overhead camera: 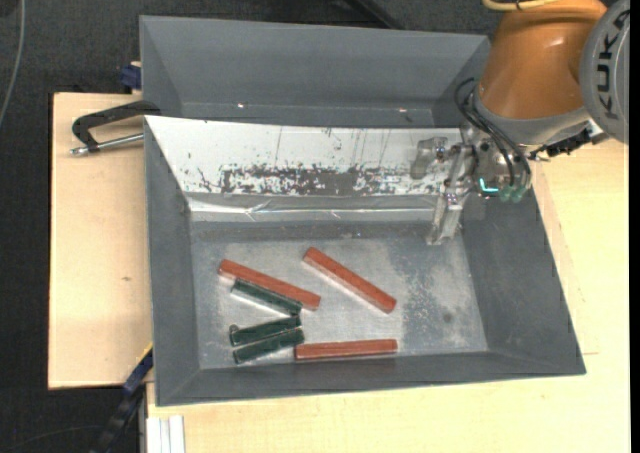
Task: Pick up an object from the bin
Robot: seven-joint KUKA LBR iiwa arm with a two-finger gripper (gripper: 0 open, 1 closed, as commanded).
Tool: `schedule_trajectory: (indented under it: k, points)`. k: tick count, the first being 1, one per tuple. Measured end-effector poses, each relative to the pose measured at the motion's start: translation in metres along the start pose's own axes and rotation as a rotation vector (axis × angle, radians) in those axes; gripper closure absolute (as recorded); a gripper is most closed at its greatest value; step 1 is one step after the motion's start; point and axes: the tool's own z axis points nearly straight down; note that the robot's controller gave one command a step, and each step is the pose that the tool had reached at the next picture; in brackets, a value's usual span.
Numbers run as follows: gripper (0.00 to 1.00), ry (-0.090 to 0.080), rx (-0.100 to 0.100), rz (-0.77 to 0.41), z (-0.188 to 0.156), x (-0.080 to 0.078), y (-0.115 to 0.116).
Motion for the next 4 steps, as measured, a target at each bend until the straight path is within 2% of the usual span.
schedule_trajectory:
  k: [1,2,3,4]
  points:
    - [0.0,-0.009,0.001,-0.001,-0.005,-0.002,0.0]
    - [0.0,-0.012,0.0,0.045,0.061,0.016,0.045]
    - [0.0,-0.003,0.0,0.296,0.078,0.031,0.071]
    - [0.0,-0.009,-0.003,0.251,0.108,0.057,0.11]
